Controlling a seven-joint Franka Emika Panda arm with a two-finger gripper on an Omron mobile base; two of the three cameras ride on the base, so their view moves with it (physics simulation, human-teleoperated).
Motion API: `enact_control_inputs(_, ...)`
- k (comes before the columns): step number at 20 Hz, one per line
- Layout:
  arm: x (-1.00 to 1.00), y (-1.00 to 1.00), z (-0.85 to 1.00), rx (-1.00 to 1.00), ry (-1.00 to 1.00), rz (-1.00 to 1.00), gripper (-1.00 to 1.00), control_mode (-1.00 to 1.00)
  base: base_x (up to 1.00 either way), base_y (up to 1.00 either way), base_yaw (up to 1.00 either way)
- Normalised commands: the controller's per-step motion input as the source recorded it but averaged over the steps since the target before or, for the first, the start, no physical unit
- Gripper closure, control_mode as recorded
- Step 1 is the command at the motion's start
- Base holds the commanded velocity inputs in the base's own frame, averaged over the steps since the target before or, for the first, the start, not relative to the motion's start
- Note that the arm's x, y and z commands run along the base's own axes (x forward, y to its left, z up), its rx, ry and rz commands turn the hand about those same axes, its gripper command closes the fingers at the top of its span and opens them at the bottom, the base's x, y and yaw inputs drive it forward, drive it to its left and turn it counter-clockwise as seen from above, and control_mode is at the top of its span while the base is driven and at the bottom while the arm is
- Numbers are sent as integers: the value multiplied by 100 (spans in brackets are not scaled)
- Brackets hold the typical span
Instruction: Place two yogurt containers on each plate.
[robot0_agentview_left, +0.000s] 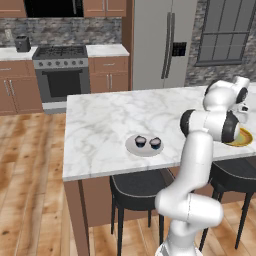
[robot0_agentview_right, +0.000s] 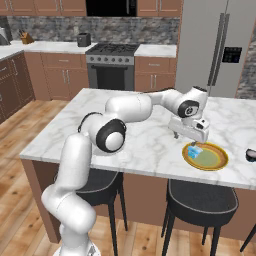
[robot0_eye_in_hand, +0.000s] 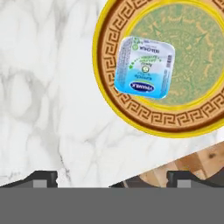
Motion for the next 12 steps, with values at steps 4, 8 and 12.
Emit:
enact_control_inputs(4,-47,55,0,0,3,3,-100,-100,0,0,0)
enact_control_inputs(8,-33,27,0,-10,-2,15,-100,-100,0,0,0)
enact_control_inputs(12,-38,7,0,-2,-8,15,-100,-100,0,0,0)
